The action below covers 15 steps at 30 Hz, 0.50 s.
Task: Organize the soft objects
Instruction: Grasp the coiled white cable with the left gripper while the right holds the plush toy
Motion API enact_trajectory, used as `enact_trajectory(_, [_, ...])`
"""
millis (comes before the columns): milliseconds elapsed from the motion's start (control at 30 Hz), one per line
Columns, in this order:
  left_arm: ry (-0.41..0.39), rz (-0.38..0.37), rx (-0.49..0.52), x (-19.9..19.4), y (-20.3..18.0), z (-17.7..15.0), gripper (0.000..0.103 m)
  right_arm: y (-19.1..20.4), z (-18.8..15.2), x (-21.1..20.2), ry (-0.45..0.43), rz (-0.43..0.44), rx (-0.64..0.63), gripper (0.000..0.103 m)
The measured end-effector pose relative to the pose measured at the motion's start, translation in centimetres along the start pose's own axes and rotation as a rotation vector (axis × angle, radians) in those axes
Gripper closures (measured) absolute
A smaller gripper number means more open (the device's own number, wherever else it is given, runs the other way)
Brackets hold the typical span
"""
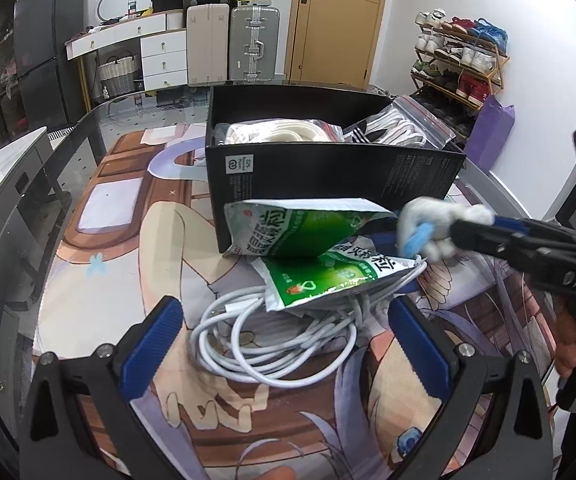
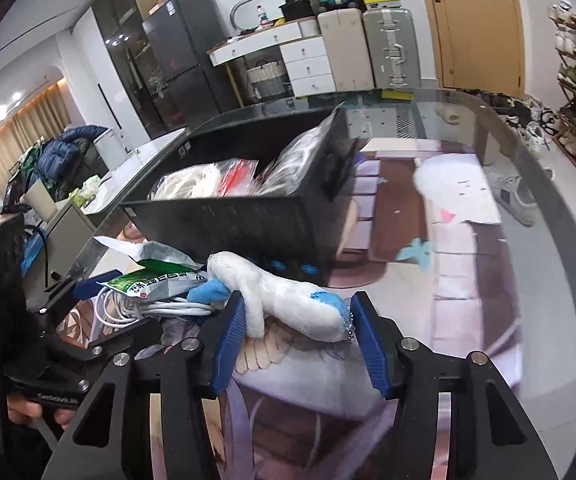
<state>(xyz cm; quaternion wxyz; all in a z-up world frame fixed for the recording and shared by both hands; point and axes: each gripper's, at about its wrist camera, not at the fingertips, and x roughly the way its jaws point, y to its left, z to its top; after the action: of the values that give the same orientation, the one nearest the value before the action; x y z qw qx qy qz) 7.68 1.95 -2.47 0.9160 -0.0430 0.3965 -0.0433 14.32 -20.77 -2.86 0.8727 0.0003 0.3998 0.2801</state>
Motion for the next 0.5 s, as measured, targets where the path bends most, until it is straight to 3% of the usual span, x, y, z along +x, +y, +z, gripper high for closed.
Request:
enact_trajectory(367, [0.029, -0.013, -0.019, 0.4, 0.3, 0.1, 0.0, -1.9, -2.3, -3.2, -0.037, 0.008, 0.094, 0.049])
enact_trajectory(500, [0.037, -0.002, -0.021, 0.6, 0.4, 0.2, 0.006, -1.7, -2.5, -3.1, -0.039, 0.004, 0.097, 0.049])
